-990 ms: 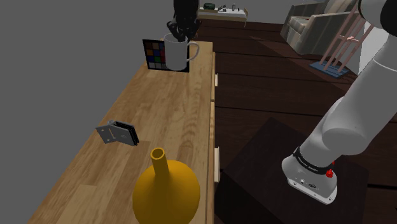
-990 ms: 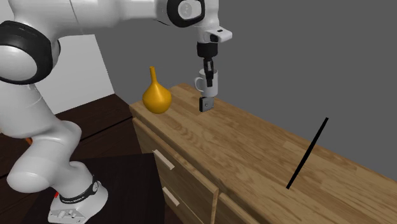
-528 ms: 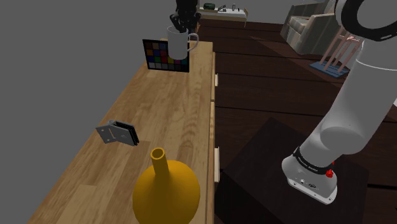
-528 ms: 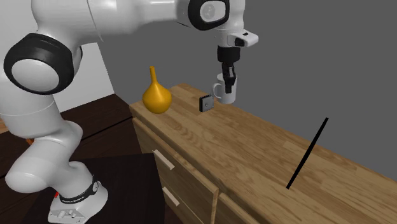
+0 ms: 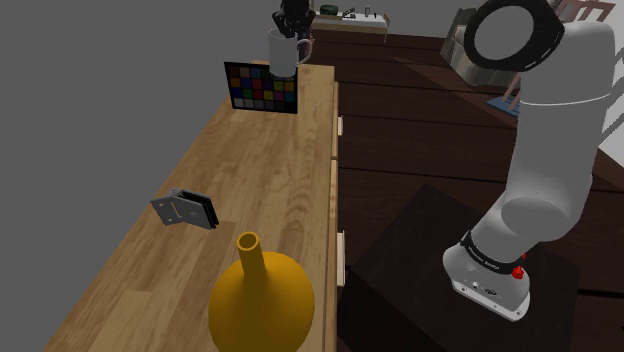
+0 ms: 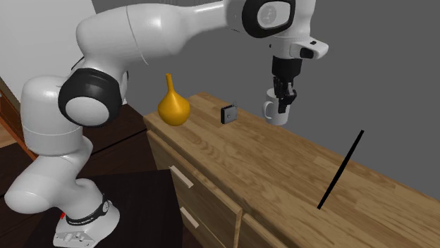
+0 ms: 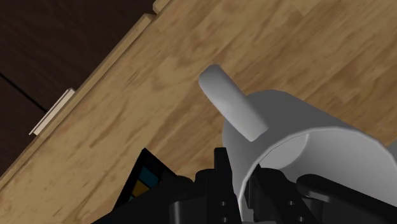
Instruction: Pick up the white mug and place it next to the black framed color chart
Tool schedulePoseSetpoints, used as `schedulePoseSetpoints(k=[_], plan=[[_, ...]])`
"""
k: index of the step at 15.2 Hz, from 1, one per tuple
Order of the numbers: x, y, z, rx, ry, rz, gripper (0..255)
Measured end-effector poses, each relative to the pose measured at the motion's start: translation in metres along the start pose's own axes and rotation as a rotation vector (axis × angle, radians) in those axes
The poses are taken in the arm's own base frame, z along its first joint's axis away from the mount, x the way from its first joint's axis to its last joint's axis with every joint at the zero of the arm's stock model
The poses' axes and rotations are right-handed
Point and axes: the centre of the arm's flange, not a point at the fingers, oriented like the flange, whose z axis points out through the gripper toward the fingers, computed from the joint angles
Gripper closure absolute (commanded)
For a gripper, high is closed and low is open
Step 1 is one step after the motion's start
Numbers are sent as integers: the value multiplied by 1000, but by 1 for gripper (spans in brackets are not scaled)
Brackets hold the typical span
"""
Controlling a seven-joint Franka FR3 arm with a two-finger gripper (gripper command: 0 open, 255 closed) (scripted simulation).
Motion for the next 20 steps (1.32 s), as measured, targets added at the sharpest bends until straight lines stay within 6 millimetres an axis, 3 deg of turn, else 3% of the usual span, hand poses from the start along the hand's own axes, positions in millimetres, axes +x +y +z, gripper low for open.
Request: schedulePoseSetpoints(k=[1, 4, 20], plan=[[9, 11, 0, 0, 0, 0, 255], [19, 18, 14, -1, -1, 1, 255], [12, 19, 97, -1, -1, 0, 255]])
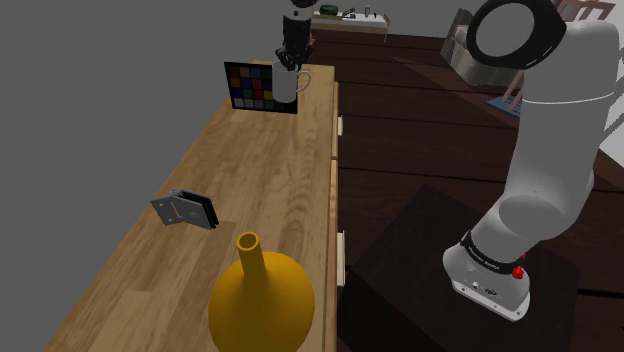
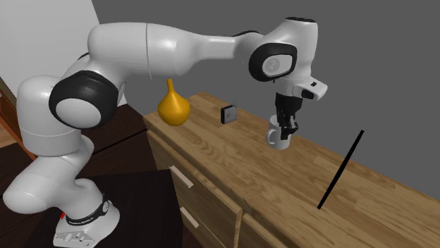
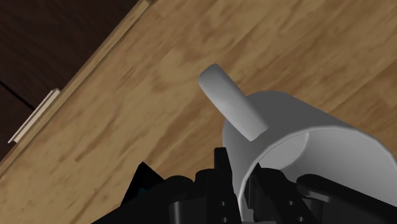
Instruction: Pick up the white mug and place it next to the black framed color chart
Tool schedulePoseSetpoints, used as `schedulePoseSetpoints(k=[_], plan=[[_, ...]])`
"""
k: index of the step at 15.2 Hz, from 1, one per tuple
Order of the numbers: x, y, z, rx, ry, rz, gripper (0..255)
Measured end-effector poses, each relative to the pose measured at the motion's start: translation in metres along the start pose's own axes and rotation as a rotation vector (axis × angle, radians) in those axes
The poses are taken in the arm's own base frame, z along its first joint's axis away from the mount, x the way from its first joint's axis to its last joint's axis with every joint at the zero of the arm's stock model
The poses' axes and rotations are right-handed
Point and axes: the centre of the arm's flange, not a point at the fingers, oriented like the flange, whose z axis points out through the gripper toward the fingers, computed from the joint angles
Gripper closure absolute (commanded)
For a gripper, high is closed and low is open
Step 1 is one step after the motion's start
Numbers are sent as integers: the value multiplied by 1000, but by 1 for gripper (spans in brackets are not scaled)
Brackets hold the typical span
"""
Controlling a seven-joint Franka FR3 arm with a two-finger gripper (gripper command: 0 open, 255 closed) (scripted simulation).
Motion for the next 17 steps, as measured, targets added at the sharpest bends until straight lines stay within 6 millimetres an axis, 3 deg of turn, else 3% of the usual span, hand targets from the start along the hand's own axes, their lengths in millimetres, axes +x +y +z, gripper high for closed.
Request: schedulePoseSetpoints(k=[17], plan=[[-8, 1, 90, 0, 0, 0, 255]])
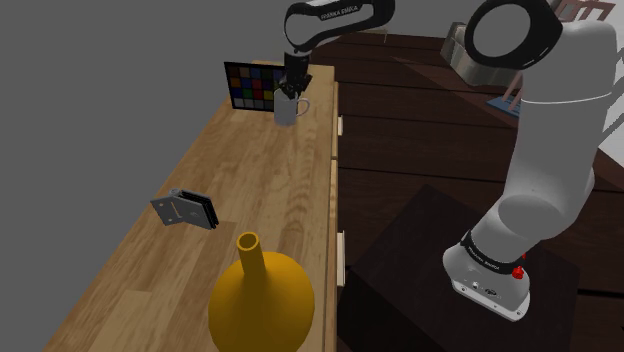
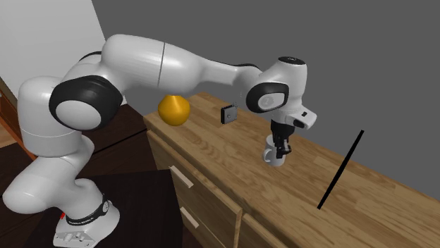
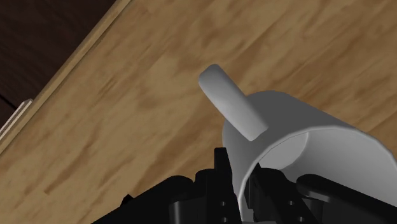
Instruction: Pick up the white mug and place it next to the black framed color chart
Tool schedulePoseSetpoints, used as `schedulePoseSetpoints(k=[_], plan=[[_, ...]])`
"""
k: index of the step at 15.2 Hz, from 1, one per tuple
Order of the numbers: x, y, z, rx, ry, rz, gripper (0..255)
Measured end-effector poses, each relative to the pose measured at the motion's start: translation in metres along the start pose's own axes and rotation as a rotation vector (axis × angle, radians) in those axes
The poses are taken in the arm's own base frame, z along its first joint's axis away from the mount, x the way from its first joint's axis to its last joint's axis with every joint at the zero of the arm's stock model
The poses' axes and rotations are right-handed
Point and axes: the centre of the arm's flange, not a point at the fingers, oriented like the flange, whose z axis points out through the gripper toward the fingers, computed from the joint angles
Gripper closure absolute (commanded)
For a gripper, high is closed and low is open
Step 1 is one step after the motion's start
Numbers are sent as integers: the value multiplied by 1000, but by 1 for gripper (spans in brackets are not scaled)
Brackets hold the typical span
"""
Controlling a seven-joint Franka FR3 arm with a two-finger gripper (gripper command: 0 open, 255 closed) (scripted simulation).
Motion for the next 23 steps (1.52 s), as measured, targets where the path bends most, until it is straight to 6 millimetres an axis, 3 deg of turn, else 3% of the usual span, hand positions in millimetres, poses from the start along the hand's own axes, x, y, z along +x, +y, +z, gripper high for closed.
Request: schedulePoseSetpoints(k=[13, 19, 20, 23], plan=[[-7, 0, 70, 0, 0, 0, 255], [-8, 0, 74, 0, 0, 0, 255], [-8, 0, 74, 0, 0, 0, 0], [-8, 0, 74, 0, 1, 0, 0]])
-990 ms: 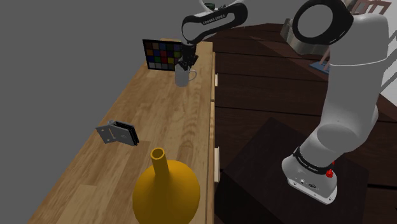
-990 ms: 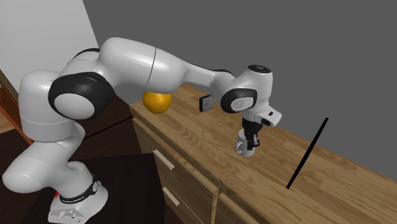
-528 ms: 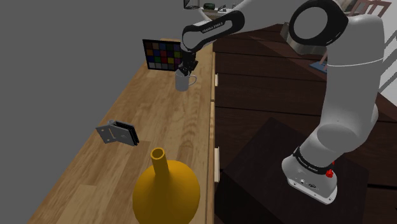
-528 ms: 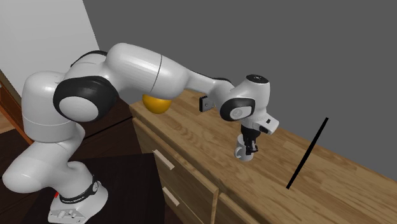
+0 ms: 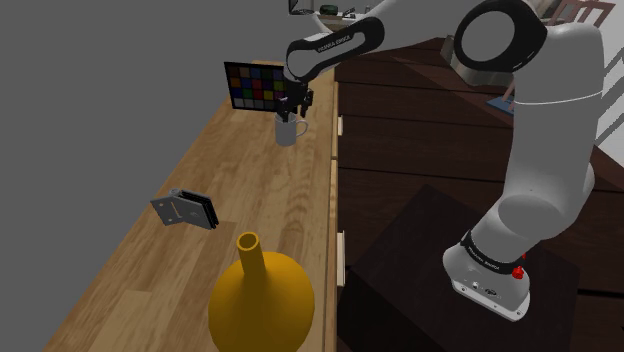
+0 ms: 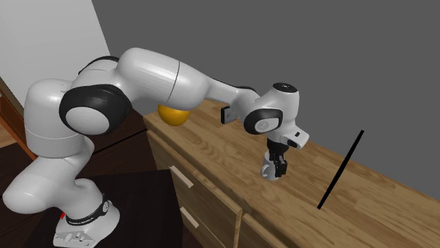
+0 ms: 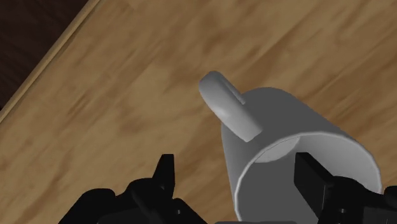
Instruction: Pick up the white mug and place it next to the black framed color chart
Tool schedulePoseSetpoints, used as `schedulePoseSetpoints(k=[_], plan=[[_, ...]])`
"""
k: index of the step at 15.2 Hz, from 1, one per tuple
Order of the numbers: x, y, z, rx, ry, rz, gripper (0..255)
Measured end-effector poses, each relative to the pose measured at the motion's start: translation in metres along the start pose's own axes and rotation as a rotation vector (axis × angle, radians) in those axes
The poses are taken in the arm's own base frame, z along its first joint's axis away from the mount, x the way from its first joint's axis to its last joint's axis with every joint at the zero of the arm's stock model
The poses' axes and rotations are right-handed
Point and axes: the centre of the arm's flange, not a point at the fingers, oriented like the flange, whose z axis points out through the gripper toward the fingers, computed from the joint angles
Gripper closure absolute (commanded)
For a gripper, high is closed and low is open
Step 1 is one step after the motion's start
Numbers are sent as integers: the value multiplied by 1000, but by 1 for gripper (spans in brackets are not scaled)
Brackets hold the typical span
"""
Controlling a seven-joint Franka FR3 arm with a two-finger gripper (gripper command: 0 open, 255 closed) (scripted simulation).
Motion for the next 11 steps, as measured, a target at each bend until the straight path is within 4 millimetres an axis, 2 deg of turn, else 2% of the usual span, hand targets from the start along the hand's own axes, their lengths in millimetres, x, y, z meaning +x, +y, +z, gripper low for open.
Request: schedulePoseSetpoints(k=[3, 7, 11], plan=[[0, 0, 0, 0, 0, 0, 0], [1, 0, -37, 0, 1, 0, 0], [0, 0, -49, 0, 1, 0, 0]])
